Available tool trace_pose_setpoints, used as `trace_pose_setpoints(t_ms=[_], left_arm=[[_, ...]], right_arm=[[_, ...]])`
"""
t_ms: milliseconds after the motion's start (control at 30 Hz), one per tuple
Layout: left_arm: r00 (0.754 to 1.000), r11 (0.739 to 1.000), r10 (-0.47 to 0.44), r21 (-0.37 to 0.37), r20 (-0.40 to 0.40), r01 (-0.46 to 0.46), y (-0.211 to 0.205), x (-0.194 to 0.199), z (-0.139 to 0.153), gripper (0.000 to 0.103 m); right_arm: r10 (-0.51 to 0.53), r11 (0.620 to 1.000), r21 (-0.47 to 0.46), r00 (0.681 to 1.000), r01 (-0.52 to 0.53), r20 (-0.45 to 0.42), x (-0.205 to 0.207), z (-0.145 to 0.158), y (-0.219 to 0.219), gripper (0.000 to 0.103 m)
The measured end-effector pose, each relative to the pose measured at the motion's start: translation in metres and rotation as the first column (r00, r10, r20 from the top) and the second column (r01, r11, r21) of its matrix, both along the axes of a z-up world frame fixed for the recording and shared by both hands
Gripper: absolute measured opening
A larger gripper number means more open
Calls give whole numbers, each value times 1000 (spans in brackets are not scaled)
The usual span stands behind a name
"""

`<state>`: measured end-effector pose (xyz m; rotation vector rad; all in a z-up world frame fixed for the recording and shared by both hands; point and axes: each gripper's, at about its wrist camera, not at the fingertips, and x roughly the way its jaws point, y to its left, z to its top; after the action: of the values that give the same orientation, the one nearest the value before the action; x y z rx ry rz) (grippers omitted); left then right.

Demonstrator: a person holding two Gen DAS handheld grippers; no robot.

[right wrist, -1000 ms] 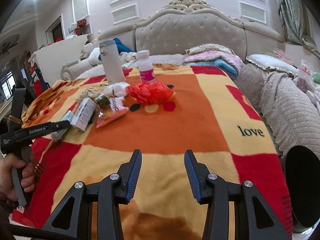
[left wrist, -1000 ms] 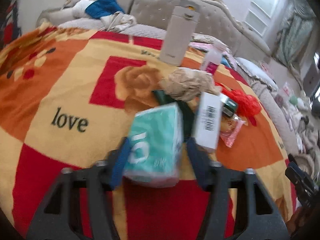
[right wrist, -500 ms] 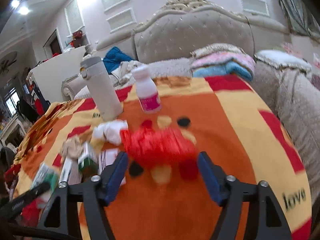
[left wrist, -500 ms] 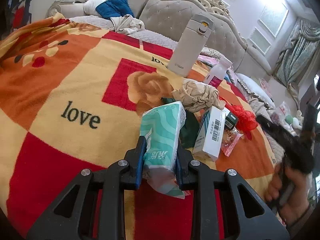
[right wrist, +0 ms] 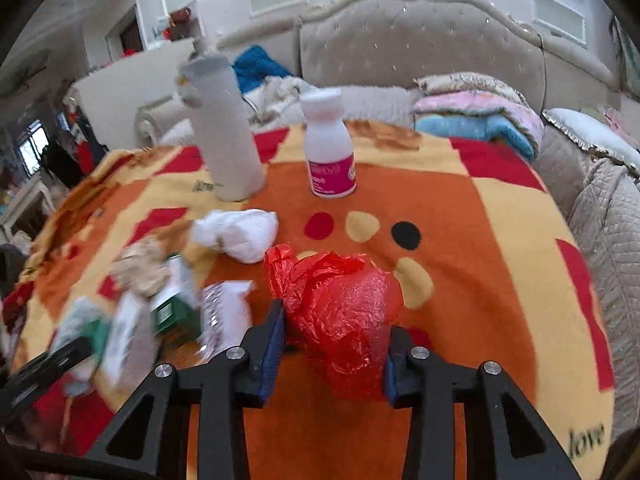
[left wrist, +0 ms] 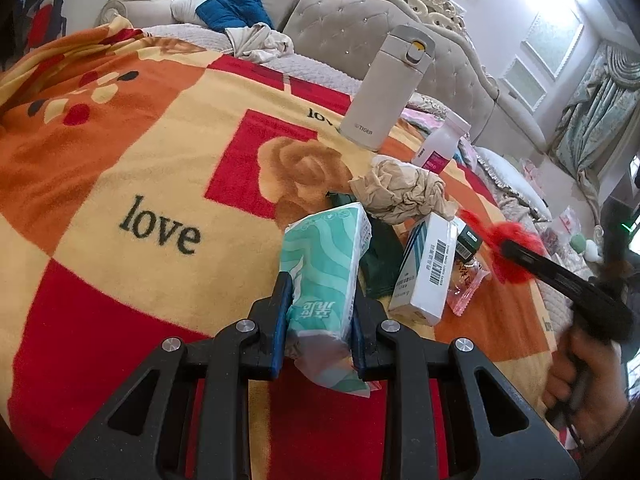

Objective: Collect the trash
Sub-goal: 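Carry the tissue pack and red bag over the black bin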

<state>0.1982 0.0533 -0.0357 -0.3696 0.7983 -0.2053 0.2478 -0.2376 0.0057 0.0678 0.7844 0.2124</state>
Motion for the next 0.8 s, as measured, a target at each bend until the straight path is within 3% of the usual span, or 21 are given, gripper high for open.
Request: trace_pose_setpoints(t_ms=[167, 367, 467, 800], left_arm=[[1000, 999, -29, -24, 8, 29, 0, 0, 0, 23], [996, 996, -89, 3, 32, 89, -12, -9, 5, 23], [992, 992, -111, 74, 53, 107, -27, -27, 13, 23], [978, 982, -157, 129, 134, 140, -77, -70, 56, 23]], right_arm=[[21, 999, 35, 999, -23, 50, -79, 14, -20, 38], [16, 1000, -9, 996, -15, 91, -182, -5, -38, 38], [-7, 1000, -12, 997, 8, 80, -191, -4, -47, 38], [-53, 999, 10, 993, 53, 103, -210, 4, -77, 38]])
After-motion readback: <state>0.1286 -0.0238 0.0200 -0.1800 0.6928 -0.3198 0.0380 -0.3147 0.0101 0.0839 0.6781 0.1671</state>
